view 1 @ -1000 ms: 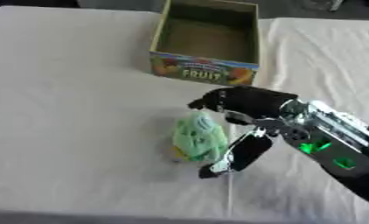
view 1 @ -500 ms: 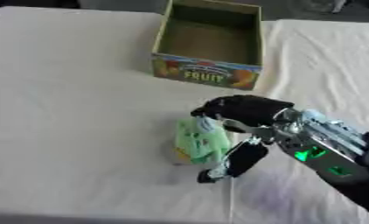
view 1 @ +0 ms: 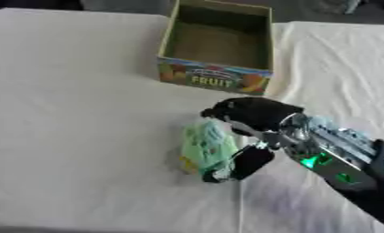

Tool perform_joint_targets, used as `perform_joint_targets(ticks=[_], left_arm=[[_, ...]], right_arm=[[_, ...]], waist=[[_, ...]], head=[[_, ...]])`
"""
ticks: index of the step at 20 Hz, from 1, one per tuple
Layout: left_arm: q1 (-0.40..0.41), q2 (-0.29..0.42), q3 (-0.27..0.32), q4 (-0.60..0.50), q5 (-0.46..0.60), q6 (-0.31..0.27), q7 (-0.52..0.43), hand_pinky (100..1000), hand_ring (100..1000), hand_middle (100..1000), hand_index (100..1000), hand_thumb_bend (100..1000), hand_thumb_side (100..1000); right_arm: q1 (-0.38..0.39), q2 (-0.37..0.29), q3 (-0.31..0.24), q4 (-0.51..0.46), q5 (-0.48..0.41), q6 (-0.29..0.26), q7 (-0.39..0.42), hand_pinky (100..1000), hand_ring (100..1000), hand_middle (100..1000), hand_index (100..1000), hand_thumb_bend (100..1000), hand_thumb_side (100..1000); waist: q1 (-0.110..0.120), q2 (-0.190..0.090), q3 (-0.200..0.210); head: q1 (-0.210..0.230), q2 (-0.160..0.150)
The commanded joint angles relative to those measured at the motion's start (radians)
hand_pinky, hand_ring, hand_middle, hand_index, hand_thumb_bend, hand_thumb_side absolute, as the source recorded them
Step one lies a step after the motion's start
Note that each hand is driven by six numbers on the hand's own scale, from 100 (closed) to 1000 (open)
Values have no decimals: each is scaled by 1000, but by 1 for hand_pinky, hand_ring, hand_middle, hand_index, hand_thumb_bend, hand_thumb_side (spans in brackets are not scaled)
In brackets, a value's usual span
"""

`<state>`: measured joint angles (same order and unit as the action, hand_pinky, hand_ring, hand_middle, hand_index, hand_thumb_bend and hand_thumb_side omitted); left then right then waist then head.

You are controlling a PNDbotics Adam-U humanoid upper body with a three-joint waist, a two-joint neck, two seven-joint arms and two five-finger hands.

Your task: Pick up objects on the table and place them in the box.

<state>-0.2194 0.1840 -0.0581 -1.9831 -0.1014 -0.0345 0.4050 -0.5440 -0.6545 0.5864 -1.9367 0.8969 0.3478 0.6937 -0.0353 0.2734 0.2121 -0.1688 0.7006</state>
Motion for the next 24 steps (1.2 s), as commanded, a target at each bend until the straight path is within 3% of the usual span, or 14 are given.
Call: perform_joint_targets(ticks=[1,8,12,18,23,24], left_arm=[[-12,6,-4,-17,5,-1,-3,290,618,723,767,100,747],[-12,3,-4,-17,9,-1,-3,290,618,723,767,100,746],[-12,2,-5,-17,10,1,-3,290,619,724,767,100,747],[-12,1,-4,-17,12,1,-3,290,619,724,767,100,747],[-11,2,-3,-17,11,2,-2,290,619,725,766,100,748],[-10,2,-3,-17,11,2,-2,290,619,725,767,100,748]], right_arm=[[-17,-1,-3,27,17,-6,-6,916,957,856,1000,616,655],[-31,27,16,118,25,-26,-17,913,953,826,988,601,629],[-37,39,16,142,18,-23,-43,907,942,762,957,564,626],[-40,37,14,117,2,-5,-88,904,930,739,920,318,635],[-32,18,-10,31,-24,14,-86,902,924,737,889,100,575],[-31,14,-17,10,-29,20,-82,902,923,738,887,100,549]], waist=[[4,-12,3],[7,-8,5],[8,-8,5],[7,-8,4],[5,-8,2],[4,-8,1]], head=[[-2,-12],[-4,-13],[-3,-15],[0,-13],[4,-14],[4,-14]])
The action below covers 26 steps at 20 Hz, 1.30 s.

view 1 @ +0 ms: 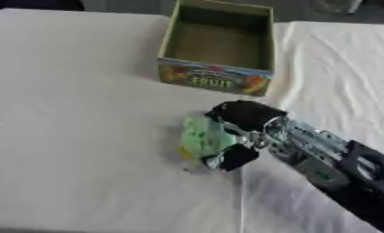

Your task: Pick up objects on the table and place them in the box.

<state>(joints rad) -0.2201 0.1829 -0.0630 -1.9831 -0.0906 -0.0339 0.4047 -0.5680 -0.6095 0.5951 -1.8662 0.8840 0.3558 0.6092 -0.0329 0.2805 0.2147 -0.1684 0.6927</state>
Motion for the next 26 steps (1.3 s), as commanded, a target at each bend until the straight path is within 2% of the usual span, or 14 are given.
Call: perform_joint_targets(ticks=[1,4,8,11,15,16,17,21,26], left_arm=[[-10,3,2,-17,0,2,-1,291,619,725,767,100,748],[-10,3,2,-17,0,2,-1,291,619,725,767,100,747],[-10,3,3,-17,0,2,0,291,620,725,767,100,748],[-9,2,3,-17,0,2,1,291,620,726,767,100,748],[-11,2,3,-17,0,3,1,291,620,726,766,100,747],[-12,2,4,-17,0,3,1,291,621,726,765,100,747],[-13,2,3,-17,1,2,1,291,621,726,765,100,747],[-18,1,2,-17,1,2,0,290,621,726,765,100,747],[-24,0,-2,-17,3,2,-4,289,622,727,765,100,748]], right_arm=[[-7,-35,-33,-81,-20,18,6,902,922,736,885,100,518],[-15,-40,-60,-126,-32,33,12,901,920,730,879,100,452],[-32,-34,-96,-133,-23,32,-10,902,921,732,878,100,440],[-50,-29,-137,-134,-30,58,-48,893,912,729,872,100,447],[-77,-21,-195,-134,3,118,-105,868,886,710,853,100,454],[-89,-21,-208,-133,14,134,-117,865,881,702,846,100,546],[-102,-22,-218,-129,25,148,-128,865,879,698,845,100,456],[-188,-38,-242,-71,59,172,-169,855,867,691,836,100,444],[-309,-30,-235,103,79,158,-220,856,868,705,833,100,430]], waist=[[2,-15,-2],[3,-16,-4],[6,-17,-6],[7,-16,-9],[10,-12,-10],[11,-11,-9],[12,-9,-8],[13,-3,-3],[10,10,7]], head=[[4,-6],[5,-7],[4,-10],[4,-12],[3,-19],[2,-21],[1,-23],[-7,-30],[-18,-41]])
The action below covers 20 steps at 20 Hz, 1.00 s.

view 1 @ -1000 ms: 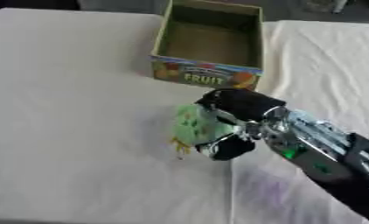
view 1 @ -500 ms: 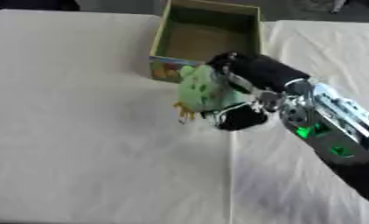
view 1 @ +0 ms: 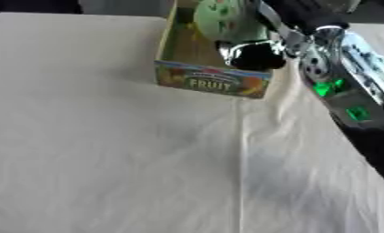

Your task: Pick up objects on the table and place them in the box.

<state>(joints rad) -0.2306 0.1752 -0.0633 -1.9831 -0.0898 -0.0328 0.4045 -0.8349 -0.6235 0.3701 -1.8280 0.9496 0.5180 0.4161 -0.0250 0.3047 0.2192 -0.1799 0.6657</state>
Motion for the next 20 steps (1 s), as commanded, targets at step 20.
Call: perform_joint_targets(ticks=[20], left_arm=[[-37,5,-15,-17,10,4,-18,285,624,731,764,100,751]], right_arm=[[-296,158,-112,742,92,-72,-298,865,893,738,855,100,453]], waist=[[-7,38,45]], head=[[-49,-75]])
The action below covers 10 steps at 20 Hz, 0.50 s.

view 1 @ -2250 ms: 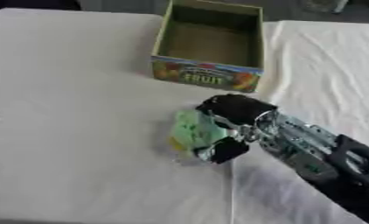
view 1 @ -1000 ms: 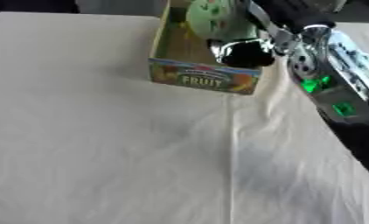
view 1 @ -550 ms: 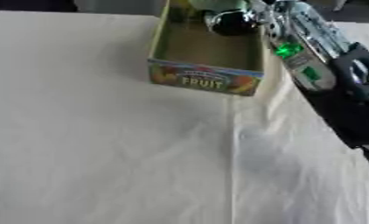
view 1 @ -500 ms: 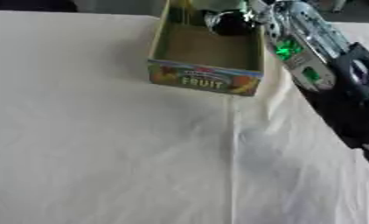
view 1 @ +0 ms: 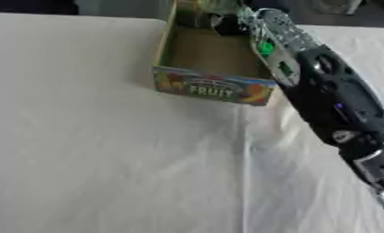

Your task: Pick up objects on the table and place them in the box.

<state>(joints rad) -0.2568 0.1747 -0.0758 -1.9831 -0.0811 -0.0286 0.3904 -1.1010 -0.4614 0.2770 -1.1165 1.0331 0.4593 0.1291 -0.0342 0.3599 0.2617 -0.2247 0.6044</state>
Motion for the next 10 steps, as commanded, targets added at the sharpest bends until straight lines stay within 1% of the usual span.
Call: perform_joint_targets(ticks=[1,3,5,6,9,10], left_arm=[[-11,5,-3,-17,2,1,-5,286,624,731,764,100,751],[-11,5,-3,-17,2,2,-6,285,624,731,764,100,751],[-11,4,-4,-17,2,3,-7,285,624,731,763,100,750],[-10,4,-4,-17,2,4,-7,285,624,731,763,100,750],[-9,3,-5,-17,3,5,-7,286,625,731,763,100,750],[-9,3,-5,-17,3,6,-7,286,625,731,763,100,749]], right_arm=[[-30,0,-20,43,5,-22,-6,866,897,741,859,100,455],[-32,5,-21,62,-1,-39,13,868,903,753,871,100,453],[-35,9,-22,79,1,-50,39,873,911,776,900,100,490],[-37,12,-23,88,6,-54,56,873,912,780,917,100,506],[-44,21,-27,113,35,-55,108,884,928,816,936,100,512],[-46,23,-28,119,48,-57,127,885,930,821,936,137,524]], waist=[[2,-17,2],[2,-17,2],[3,-17,1],[3,-18,1],[4,-20,0],[4,-20,0]], head=[[-6,-13],[-8,-12],[-11,-11],[-12,-10],[-16,-6],[-18,-3]])
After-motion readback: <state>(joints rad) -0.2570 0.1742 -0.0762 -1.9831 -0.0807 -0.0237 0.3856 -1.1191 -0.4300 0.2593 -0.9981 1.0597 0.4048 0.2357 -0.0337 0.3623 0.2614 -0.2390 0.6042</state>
